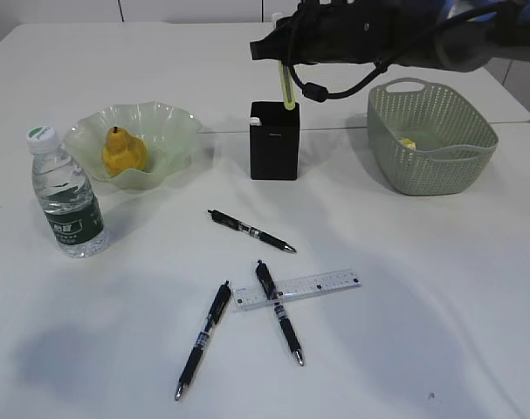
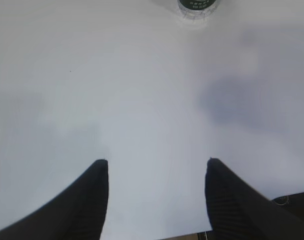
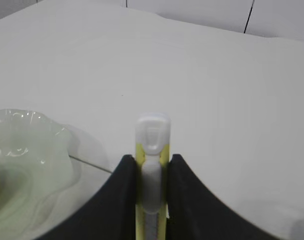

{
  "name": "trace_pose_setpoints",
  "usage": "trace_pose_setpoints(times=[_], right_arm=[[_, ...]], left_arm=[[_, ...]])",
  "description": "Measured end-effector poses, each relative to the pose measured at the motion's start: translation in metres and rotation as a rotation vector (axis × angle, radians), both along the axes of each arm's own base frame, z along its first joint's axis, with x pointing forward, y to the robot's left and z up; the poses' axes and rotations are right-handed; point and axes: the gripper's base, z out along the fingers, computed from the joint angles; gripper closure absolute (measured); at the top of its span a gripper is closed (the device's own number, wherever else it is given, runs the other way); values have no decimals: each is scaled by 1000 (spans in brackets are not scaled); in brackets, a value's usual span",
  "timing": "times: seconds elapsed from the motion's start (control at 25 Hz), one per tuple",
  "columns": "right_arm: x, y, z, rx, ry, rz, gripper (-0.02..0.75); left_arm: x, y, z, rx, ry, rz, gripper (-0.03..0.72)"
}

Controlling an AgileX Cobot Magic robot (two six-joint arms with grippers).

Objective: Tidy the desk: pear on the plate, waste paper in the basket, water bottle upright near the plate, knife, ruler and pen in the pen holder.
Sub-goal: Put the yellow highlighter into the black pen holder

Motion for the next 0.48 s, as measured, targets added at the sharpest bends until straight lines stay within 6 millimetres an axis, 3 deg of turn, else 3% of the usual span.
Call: trace_pose_setpoints(times=[0.48], right_arm=[[11, 0, -11, 27, -117, -39, 560]], left_arm=[[0, 0, 0, 2, -3, 0, 274]])
